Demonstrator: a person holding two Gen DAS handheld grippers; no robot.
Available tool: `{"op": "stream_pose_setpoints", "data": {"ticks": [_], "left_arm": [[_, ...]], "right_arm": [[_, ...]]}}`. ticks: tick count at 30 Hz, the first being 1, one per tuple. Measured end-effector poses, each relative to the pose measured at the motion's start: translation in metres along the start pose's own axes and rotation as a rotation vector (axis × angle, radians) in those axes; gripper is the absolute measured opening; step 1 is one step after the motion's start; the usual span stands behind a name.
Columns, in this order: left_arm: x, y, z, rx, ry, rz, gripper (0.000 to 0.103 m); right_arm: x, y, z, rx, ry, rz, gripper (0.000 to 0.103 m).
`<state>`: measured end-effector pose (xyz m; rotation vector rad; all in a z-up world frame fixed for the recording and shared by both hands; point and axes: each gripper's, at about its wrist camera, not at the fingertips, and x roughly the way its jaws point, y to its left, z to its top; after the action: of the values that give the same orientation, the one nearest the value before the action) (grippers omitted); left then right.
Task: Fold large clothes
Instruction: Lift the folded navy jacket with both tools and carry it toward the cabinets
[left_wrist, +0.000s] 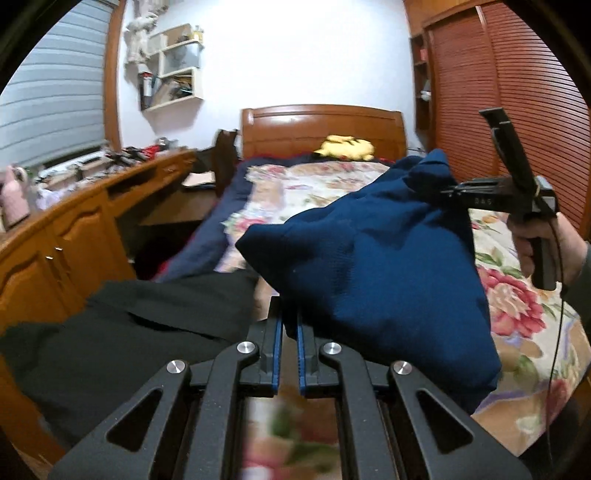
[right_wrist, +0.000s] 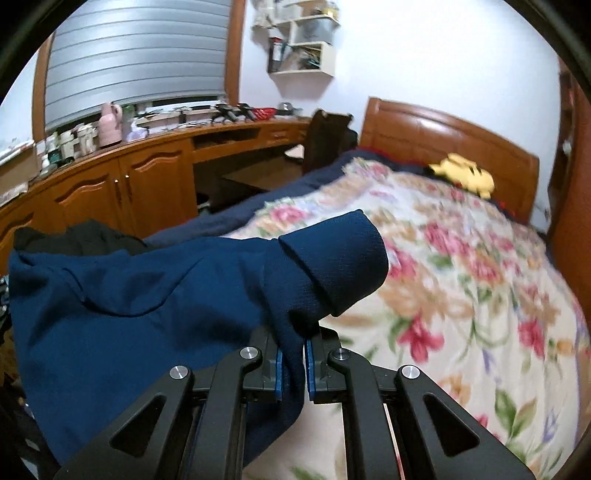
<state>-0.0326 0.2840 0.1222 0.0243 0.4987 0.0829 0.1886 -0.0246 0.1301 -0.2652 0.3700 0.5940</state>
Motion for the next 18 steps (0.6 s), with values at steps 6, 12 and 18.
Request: {"op": "stream_pose_setpoints", "data": {"ticks": [6,12,18], "left_arm": [[-0.021,0.065,0.015,-0.033,-0.029,0.132,0.007],[-0.046,0.127,0.007,-0.097,-0.069,0.26,0.007],[-0.058,0.166,-0.027,-0.169,-0.07,0.362,0.007]], "right_arm": [[0.018,0.056,0.053,-0.075,-0.055,0.035,0.009],[0.042,0.128,0.093,-0.168,-0.105,0.107,0.009],[0.085,0.164,0.097,-0.174,-0.111,0.218,0.009]]}}
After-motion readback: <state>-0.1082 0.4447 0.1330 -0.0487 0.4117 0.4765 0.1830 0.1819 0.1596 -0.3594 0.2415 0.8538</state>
